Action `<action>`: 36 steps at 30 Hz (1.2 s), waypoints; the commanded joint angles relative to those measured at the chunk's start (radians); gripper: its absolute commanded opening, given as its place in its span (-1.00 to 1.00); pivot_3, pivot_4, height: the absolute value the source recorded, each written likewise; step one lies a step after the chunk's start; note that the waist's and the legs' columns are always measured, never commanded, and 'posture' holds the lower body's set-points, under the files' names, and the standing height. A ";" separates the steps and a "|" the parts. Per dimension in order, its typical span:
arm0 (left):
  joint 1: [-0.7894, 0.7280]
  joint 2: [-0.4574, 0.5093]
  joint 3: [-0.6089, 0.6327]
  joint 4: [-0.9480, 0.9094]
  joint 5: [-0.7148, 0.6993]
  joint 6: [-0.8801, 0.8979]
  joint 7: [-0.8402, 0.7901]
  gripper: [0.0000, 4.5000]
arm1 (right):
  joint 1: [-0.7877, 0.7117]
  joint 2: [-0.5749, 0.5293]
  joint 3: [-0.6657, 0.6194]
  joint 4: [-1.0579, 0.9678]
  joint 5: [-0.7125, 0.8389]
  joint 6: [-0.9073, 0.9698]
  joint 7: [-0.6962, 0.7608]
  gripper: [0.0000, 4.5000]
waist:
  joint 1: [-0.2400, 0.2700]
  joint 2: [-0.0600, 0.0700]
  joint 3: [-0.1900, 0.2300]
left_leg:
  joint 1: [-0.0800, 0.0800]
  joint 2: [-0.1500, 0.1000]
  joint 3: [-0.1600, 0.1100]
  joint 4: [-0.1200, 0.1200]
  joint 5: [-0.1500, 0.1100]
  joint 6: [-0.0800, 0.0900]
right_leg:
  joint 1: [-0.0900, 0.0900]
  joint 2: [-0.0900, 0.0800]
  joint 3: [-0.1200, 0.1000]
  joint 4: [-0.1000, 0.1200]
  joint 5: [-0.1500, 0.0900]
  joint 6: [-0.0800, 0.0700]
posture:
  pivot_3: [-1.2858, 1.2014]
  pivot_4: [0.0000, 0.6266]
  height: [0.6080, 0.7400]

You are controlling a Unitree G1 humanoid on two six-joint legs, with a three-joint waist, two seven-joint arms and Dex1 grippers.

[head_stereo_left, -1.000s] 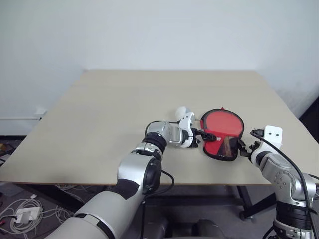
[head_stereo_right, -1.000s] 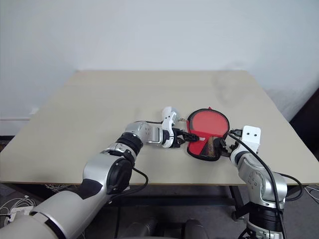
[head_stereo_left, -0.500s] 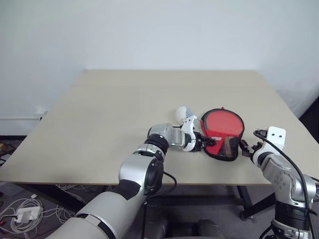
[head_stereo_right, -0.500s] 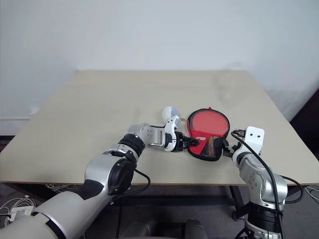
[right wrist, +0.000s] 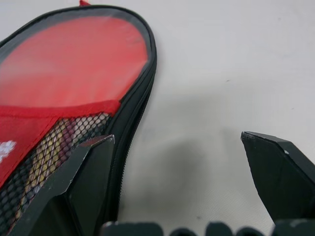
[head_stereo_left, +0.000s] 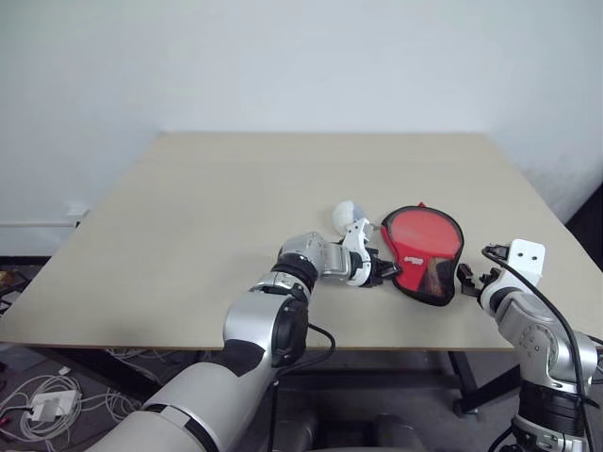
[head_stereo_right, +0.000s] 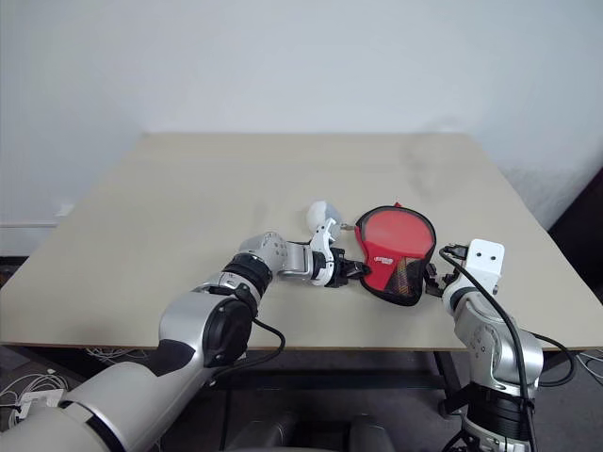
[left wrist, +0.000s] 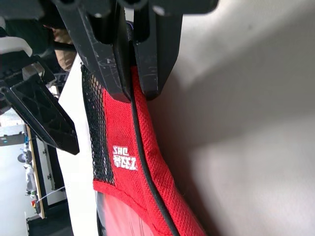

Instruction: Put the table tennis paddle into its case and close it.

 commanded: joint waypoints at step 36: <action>0.168 0.511 -0.885 -0.662 -0.959 0.682 -0.113 -0.37 | -0.050 0.003 0.033 -0.027 -0.030 -0.005 -0.007 1.00 | -0.012 0.002 -0.001 | 0.001 0.000 0.000 -0.002 0.000 -0.002 | -0.001 0.001 0.009 0.001 0.000 -0.001 | 0.03 -1.00 1.00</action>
